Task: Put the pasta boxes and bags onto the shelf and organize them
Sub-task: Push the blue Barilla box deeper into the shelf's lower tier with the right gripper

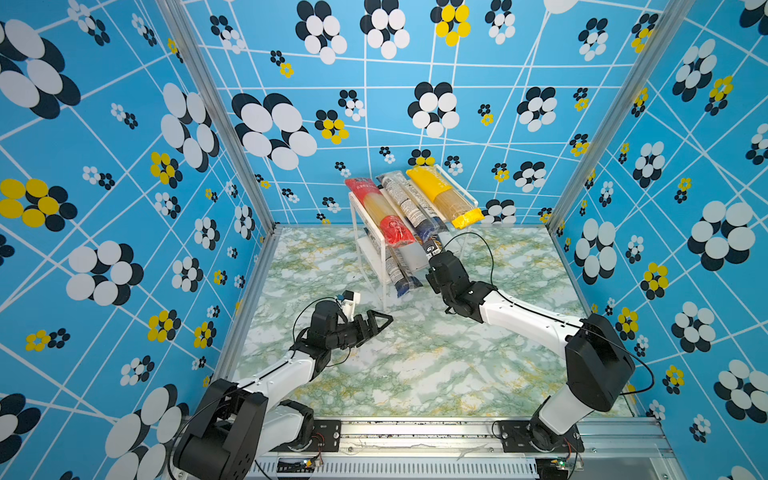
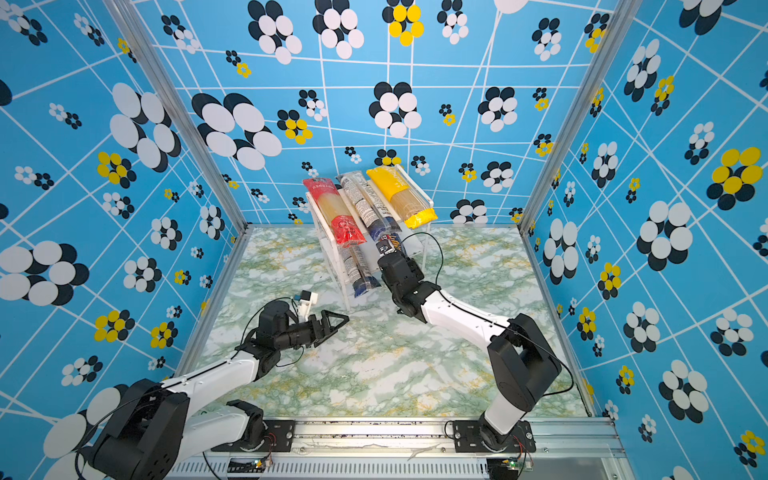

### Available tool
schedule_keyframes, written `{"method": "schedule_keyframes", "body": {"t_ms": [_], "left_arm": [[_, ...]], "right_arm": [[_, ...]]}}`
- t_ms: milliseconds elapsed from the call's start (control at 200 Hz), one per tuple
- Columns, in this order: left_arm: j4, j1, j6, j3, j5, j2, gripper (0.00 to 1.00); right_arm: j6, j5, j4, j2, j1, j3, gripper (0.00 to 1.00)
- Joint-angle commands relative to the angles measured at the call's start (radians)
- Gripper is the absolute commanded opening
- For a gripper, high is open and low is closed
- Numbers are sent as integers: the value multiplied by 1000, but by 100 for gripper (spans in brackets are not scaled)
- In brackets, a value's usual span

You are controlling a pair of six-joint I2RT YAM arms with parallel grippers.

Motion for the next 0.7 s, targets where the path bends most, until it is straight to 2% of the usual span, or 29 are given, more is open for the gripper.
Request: {"method": "schedule_keyframes", "body": {"t_ms": [0,695], "left_arm": [[-5,7,24,-11,0,-20,99],[-5,9,22,-13,0,-20,99]], "right_arm": [[43,34,174,-26,-5,72,31],[33,29,181,-14,-16,101,33]]}}
